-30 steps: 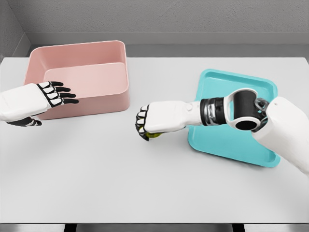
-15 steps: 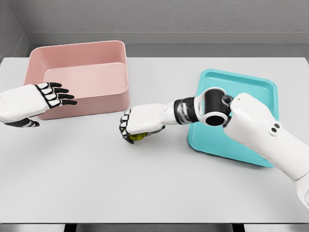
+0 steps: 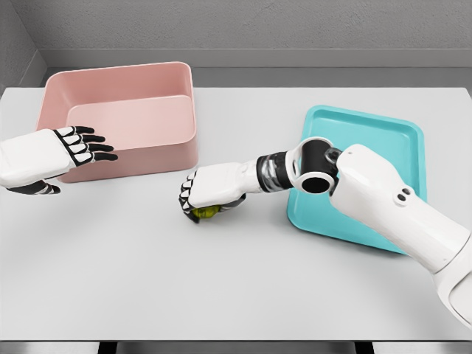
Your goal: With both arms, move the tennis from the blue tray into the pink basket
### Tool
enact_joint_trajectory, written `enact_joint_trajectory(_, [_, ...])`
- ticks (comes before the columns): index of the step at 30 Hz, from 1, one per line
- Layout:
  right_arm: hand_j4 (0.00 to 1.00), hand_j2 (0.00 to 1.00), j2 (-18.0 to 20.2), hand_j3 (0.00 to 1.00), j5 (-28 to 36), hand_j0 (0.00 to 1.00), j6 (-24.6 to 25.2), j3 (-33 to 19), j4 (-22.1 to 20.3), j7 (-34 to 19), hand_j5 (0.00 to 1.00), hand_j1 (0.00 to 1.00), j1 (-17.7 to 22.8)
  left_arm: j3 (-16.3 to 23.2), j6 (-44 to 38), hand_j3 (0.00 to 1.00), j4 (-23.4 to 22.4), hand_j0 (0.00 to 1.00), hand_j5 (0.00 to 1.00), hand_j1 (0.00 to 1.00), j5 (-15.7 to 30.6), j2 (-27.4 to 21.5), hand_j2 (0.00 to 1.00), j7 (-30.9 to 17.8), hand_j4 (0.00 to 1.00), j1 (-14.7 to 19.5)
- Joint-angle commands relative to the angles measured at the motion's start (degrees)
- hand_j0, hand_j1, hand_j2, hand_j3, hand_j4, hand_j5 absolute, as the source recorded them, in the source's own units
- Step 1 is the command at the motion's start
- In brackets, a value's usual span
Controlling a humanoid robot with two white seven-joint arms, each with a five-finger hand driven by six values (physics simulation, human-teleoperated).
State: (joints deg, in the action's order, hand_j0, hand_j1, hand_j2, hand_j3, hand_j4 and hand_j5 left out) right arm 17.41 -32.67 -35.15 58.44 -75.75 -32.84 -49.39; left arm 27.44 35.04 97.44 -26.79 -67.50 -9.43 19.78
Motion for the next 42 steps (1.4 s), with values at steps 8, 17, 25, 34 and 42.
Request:
enact_joint_trajectory(8, [0.99, 0.99, 0.17, 0.99, 0.41, 0.99, 0.15, -0.61, -0.01, 0.06, 0.99, 0.99, 0.09, -0.02, -0.04, 1.00, 0.47, 1.00, 1.00, 1.00, 0.34, -0.09, 1.00, 0.03, 1.00, 0.00])
enact_joint_trajectory(17, [0.99, 0.99, 7.64, 0.99, 0.59, 0.99, 0.15, -8.25, -12.14, -0.03, 0.99, 0.99, 1.49, 0.07, -0.04, 1.00, 0.47, 1.00, 1.00, 1.00, 0.07, -0.09, 1.00, -0.06, 1.00, -0.26])
enact_joint_trajectory(25, [1.00, 1.00, 17.65, 1.00, 7.09, 1.00, 0.15, -30.21, -20.49, 0.50, 1.00, 1.00, 11.15, 0.50, -0.04, 1.00, 1.70, 1.00, 1.00, 1.00, -0.28, 0.88, 1.00, -1.29, 1.00, -0.79])
enact_joint_trajectory(34, [1.00, 1.00, 18.62, 1.00, 20.72, 1.00, 0.15, -64.59, -21.20, 0.50, 1.00, 1.00, 38.23, 0.94, -0.04, 1.00, 3.63, 1.00, 1.00, 1.00, -3.79, 9.49, 1.00, -5.16, 1.00, -1.49])
enact_joint_trajectory(42, [1.00, 1.00, 15.82, 1.00, 22.21, 1.00, 0.15, -69.51, -19.79, 0.15, 1.00, 1.00, 47.98, 3.93, -0.04, 1.00, 4.42, 1.00, 1.00, 1.00, -5.90, 14.67, 1.00, -5.77, 1.00, 0.00])
